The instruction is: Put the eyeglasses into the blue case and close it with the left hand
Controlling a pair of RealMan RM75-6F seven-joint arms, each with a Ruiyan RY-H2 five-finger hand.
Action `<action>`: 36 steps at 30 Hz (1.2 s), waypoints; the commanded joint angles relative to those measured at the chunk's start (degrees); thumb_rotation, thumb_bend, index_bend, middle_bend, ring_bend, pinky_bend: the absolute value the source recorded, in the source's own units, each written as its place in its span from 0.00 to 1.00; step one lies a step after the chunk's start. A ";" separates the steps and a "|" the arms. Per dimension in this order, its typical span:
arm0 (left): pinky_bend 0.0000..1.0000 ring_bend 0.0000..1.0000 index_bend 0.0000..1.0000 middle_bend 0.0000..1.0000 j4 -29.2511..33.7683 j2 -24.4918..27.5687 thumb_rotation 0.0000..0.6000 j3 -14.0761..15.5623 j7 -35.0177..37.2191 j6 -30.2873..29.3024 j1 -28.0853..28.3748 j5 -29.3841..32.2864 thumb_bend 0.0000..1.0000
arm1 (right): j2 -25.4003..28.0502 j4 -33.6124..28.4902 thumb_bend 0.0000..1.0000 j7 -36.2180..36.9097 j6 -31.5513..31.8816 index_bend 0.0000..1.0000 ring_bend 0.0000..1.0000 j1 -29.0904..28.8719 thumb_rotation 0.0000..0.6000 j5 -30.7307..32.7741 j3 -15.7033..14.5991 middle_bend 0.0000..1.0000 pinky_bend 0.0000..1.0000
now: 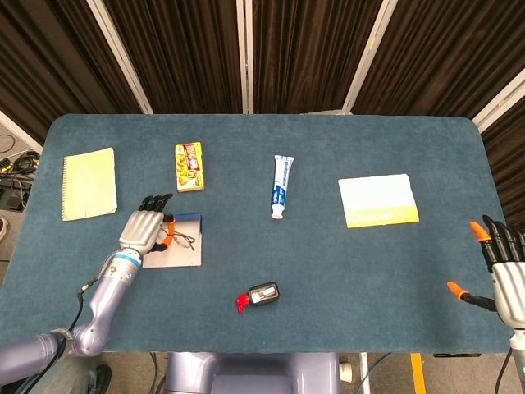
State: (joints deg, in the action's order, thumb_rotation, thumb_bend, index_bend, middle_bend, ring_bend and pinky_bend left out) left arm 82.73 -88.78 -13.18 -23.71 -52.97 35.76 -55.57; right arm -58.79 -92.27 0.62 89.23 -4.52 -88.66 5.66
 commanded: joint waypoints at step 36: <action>0.00 0.00 0.00 0.00 -13.21 -5.23 1.00 3.62 6.65 3.51 4.76 -6.23 0.16 | -0.34 0.95 0.00 0.78 -1.31 0.00 0.00 -0.28 1.00 1.88 0.39 0.00 0.00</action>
State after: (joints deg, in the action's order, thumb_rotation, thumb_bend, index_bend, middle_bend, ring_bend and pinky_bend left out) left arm 70.45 -93.24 -9.66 -16.83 -50.11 39.94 -62.14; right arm -59.12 -91.35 1.37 87.95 -4.78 -86.83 6.01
